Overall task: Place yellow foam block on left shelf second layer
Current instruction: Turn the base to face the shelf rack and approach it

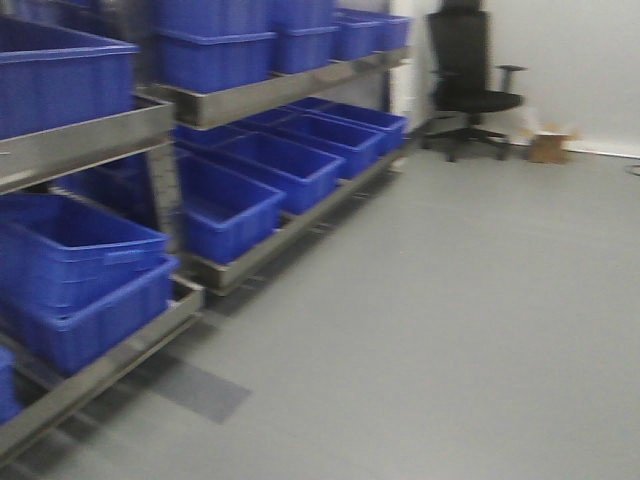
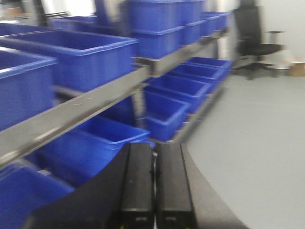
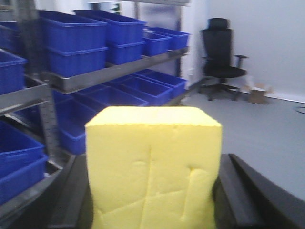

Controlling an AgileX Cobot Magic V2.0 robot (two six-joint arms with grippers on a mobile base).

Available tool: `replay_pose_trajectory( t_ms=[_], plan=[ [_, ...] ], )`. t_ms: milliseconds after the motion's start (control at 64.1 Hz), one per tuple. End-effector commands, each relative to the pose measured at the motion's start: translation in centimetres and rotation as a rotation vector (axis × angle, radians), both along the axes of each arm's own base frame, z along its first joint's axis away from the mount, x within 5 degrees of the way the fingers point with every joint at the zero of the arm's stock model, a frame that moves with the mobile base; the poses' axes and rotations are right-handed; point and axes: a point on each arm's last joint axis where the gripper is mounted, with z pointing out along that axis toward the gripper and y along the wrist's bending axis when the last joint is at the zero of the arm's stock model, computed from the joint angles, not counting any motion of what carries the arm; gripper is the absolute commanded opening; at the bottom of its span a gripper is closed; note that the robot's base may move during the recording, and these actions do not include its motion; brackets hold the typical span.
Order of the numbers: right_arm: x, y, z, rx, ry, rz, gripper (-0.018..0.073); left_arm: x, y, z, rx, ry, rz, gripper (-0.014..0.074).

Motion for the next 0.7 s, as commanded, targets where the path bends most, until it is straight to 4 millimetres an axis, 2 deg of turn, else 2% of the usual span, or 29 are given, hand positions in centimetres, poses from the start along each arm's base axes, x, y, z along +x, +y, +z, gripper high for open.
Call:
replay_pose_trajectory(
  t_ms=[0, 687],
  plan=[
    [-0.15, -0.03, 1.58, -0.007, -0.105, -0.006, 0.0414, -0.09, -0.13, 0.06, -0.011, -0.077, -0.016, 0.0137],
    [-0.15, -0.03, 1.58, -0.007, -0.105, -0.006, 0.0414, -0.09, -0.13, 0.06, -0.011, -0.077, -0.016, 0.0137]
  ],
)
